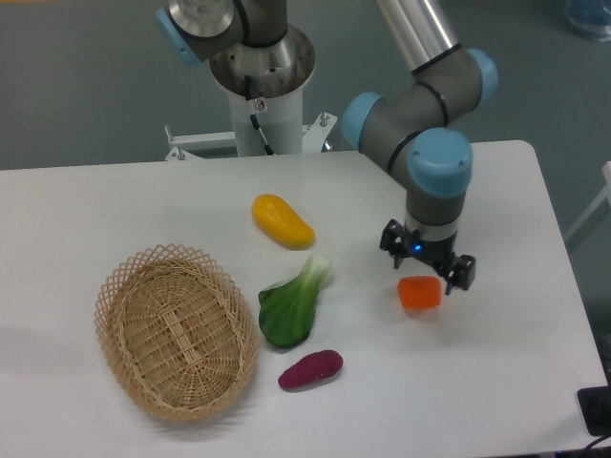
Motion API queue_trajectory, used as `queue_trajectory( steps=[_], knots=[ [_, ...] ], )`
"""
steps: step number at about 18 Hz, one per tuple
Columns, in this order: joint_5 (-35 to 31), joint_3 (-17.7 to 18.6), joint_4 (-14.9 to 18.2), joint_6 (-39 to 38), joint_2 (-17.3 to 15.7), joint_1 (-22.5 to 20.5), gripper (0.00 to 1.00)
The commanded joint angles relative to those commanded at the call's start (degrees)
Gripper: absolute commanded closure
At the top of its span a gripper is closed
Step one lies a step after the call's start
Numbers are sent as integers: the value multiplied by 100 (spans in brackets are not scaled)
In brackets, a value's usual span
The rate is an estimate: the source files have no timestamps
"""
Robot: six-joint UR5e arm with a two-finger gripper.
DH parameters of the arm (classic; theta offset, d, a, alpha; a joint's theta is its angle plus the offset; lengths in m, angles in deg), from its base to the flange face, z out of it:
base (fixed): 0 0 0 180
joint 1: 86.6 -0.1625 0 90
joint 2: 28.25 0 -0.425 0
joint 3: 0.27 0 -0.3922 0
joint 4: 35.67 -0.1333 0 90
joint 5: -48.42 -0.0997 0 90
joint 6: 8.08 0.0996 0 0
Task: Place the orange on the table
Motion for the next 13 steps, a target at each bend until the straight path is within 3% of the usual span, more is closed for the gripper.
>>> queue_trajectory(
  steps=[4,8,13],
  knots=[
    [9,-132,26,379,44,-326,0],
    [61,-606,553,448,167,-589,0],
    [158,-827,711,554,246,-713,0]
  ],
)
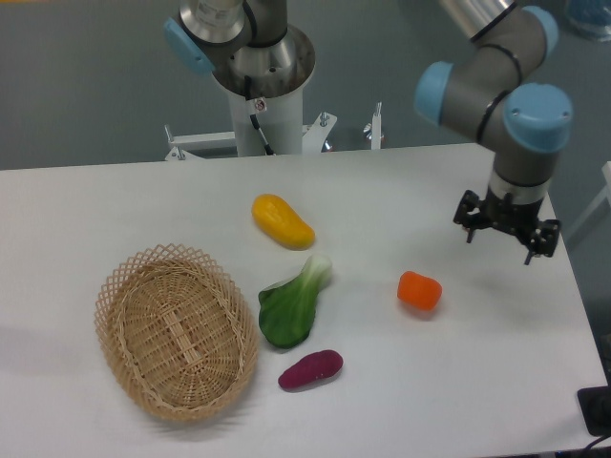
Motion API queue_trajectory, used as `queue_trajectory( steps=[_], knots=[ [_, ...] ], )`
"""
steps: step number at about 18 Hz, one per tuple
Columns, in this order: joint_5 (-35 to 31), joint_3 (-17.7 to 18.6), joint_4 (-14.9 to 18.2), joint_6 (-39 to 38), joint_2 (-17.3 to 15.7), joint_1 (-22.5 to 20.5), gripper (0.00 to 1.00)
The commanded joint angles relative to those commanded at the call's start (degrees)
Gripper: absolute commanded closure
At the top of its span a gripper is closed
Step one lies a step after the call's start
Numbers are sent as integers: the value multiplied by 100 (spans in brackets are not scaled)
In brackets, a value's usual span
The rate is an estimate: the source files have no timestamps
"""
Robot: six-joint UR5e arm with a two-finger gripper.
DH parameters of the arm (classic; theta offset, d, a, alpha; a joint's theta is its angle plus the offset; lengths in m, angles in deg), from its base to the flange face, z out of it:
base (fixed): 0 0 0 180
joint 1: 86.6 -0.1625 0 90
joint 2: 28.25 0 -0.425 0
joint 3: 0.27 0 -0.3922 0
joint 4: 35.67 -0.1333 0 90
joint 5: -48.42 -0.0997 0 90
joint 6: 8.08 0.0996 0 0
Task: Place the orange on the table
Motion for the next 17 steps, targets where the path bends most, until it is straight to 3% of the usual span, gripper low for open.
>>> queue_trajectory(
  steps=[5,9,17],
  knots=[
    [88,-105,44,211,0,-79,0],
    [53,-508,676,282,114,-53,0],
    [44,-466,572,334,149,9,0]
  ],
)
